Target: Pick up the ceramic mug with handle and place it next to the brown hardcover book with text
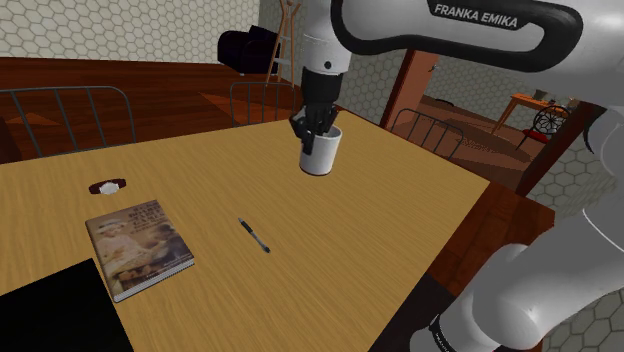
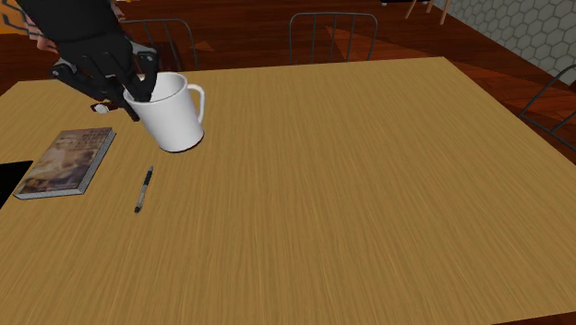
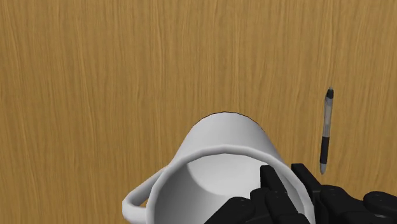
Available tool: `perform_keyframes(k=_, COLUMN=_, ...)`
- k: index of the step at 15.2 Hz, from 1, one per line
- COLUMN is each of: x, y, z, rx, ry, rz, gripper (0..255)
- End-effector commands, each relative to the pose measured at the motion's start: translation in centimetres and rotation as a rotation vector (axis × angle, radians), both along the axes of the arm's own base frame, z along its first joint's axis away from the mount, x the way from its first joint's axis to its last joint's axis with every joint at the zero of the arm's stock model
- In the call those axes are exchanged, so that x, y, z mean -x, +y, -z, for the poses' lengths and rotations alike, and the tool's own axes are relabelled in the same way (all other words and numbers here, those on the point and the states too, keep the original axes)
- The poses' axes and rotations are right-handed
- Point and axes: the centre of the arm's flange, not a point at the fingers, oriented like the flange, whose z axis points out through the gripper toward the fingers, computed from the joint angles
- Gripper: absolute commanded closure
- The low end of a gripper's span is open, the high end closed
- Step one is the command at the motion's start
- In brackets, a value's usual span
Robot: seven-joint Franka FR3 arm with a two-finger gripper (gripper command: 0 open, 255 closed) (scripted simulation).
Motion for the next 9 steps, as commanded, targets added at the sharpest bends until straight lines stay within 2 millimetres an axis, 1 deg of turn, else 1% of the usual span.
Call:
perform_keyframes(k=1, x=-0.8, y=2.7, z=0.0, rx=-0.001, ry=0.0, rz=0.002, gripper=255)
perform_keyframes(k=9, x=-3.2, y=13.0, z=0.0, rx=-0.001, ry=0.0, rz=0.002, gripper=255)
